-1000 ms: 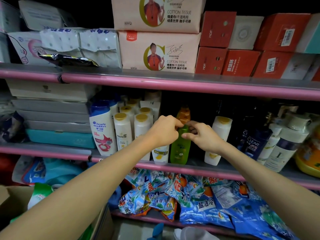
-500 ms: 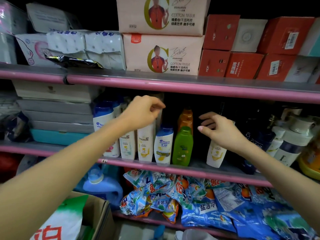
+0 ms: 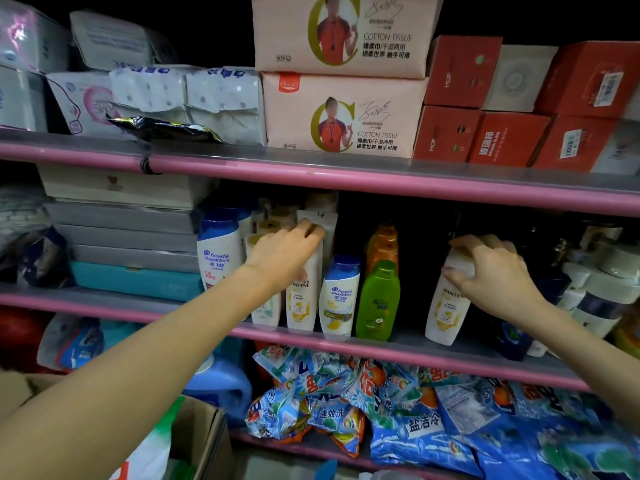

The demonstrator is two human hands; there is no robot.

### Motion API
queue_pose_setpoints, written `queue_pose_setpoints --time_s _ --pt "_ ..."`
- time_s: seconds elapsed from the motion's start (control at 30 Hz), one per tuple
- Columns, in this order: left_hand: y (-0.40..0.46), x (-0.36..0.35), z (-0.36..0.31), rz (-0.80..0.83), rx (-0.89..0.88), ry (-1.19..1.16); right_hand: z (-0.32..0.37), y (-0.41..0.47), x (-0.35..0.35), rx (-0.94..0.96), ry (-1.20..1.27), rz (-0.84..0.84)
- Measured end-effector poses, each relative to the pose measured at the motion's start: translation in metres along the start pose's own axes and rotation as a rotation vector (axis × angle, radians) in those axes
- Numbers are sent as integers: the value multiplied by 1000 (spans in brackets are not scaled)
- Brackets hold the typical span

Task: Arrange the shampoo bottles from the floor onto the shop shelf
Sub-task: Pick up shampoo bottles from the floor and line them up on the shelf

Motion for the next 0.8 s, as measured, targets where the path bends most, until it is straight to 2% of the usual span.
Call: queue_pose_setpoints --time_s 0.8 --pt "27 -6 10 -17 42 -98 -23 7 -24 -30 182 17"
Point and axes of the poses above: each hand's wrist, its own y-axis towards the middle knuckle, its own x-axis out of the back of the hand, z = x × y, the point moved 8 cm from there along y, towards the middle knuckle, and after that the axes turned 9 degrees about z, right-handed, at the moved point
